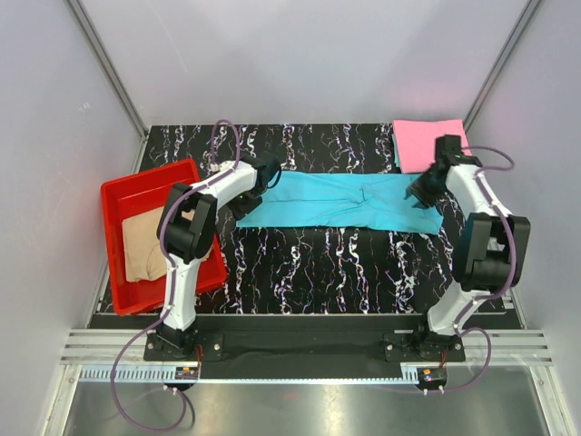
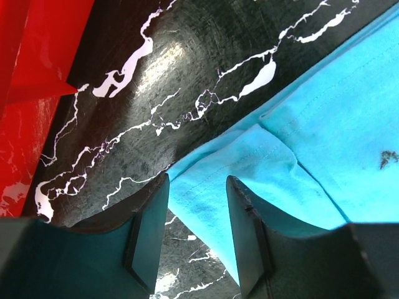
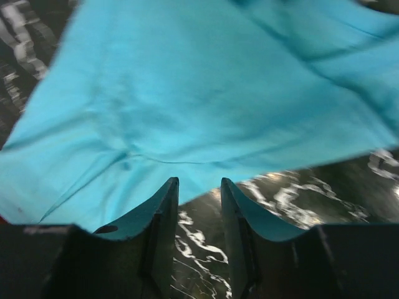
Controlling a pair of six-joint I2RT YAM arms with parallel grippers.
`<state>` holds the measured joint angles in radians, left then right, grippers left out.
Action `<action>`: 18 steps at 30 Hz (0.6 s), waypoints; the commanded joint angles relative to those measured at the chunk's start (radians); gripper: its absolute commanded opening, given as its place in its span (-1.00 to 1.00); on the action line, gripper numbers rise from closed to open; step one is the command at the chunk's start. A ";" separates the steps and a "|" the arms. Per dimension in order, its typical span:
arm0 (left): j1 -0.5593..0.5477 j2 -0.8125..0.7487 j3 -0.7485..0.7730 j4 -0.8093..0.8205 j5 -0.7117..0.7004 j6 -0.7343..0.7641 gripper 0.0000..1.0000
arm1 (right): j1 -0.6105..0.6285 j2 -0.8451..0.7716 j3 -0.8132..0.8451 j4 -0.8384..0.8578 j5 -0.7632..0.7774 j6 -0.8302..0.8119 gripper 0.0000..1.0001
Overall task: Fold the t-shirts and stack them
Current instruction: Fold the tshirt
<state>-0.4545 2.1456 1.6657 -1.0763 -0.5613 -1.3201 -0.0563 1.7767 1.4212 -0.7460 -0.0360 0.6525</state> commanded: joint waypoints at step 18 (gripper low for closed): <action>-0.024 -0.092 -0.043 0.145 0.081 0.105 -0.06 | -0.289 -0.183 -0.357 0.109 0.147 0.194 0.00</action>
<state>-0.4736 2.0605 1.6402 -0.9501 -0.4946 -1.2308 -0.3241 1.6131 1.0851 -0.7151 0.0750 0.8154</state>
